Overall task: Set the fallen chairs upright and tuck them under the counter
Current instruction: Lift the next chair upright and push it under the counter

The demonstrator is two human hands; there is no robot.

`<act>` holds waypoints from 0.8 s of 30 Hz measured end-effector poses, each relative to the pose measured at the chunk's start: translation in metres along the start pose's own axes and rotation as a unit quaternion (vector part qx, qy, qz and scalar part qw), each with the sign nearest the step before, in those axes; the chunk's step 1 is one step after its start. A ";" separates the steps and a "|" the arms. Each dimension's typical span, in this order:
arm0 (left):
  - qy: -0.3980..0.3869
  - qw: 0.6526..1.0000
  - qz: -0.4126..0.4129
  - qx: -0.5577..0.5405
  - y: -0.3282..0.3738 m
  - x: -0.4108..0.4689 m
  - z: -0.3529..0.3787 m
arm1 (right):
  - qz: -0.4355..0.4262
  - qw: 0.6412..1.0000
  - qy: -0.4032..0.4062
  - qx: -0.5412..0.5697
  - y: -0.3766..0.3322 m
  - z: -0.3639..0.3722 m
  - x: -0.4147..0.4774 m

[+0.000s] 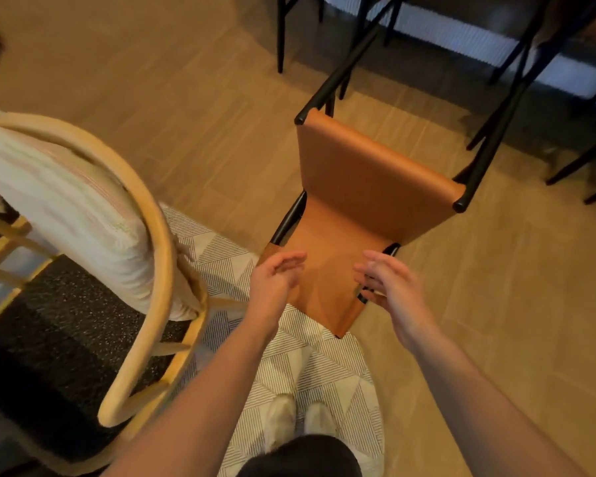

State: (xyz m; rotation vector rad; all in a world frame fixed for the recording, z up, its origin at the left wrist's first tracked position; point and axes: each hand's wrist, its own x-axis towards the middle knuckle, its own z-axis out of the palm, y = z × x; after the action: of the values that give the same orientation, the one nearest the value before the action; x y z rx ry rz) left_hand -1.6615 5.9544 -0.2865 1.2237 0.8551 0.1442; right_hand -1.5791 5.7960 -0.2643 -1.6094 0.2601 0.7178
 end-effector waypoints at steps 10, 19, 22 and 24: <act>-0.014 0.994 0.067 0.081 -0.132 0.115 0.009 | -0.013 0.998 0.027 -0.048 0.137 0.000 0.128; -0.101 0.950 0.114 0.275 -0.289 0.246 -0.005 | -0.114 0.974 0.006 -0.195 0.294 0.011 0.280; -0.094 0.929 0.148 0.327 -0.333 0.281 -0.012 | -0.129 0.955 -0.017 -0.268 0.340 0.014 0.319; -0.100 0.915 0.172 0.351 -0.359 0.300 -0.014 | -0.140 0.937 -0.022 -0.319 0.365 0.016 0.339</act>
State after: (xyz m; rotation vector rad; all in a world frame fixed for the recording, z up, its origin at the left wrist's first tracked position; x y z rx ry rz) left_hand -1.5846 5.9894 -0.7465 2.0276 0.5063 -0.0159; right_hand -1.5219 5.8239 -0.7591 -2.1843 -0.2663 0.6466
